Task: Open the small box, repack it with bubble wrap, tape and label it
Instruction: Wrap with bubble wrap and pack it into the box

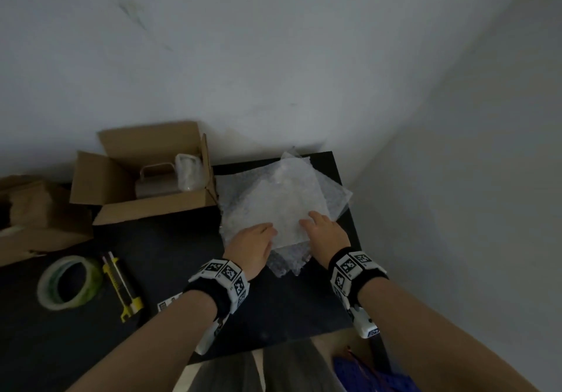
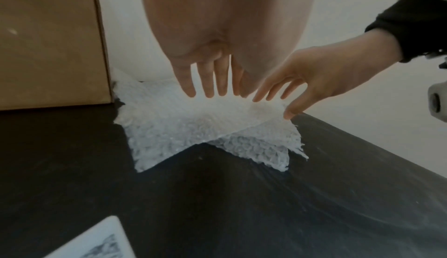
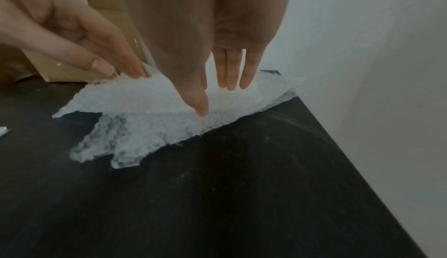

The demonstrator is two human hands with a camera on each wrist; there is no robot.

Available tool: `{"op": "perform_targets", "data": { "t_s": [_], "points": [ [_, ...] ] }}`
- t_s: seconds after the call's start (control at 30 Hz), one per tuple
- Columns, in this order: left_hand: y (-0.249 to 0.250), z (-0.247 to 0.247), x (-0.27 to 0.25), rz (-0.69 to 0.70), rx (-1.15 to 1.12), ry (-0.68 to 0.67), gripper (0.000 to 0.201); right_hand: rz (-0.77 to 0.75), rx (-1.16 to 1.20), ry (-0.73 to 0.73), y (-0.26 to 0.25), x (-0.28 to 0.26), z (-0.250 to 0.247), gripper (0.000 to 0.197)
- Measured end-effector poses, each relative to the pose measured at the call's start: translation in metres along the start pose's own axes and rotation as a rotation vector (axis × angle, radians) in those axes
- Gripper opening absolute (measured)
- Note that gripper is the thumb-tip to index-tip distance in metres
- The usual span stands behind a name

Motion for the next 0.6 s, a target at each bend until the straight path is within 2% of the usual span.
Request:
{"op": "perform_targets", "data": {
  "t_s": [0.23,0.4,0.53,0.6],
  "points": [
    [0.003,0.017,0.017,-0.062,0.069,-0.042,0.039,-0.084,-0.056,0.113,0.003,0.014,0.011,0.033],
    [0.007,0.018,0.02,-0.127,0.095,0.022,0.041,-0.128,0.016,0.226,0.003,0.014,0.0,0.013],
    [0.01,0.005,0.021,-0.133,0.09,0.128,0.026,-0.169,0.04,0.334,-0.001,0.016,-0.024,0.02],
    [0.011,-0.009,0.022,-0.165,0.022,0.193,0.023,-0.154,0.058,0.406,-0.001,0.015,-0.039,0.031]
  ]
}}
Point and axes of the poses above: each hand's wrist, its own x-axis towards the middle knuckle, its own z-axis out of the palm, y = z × x, the point moved 1 cm from there along x, towards the middle knuckle, and after that the axes turned 8 degrees about z, right-handed, at the moved point
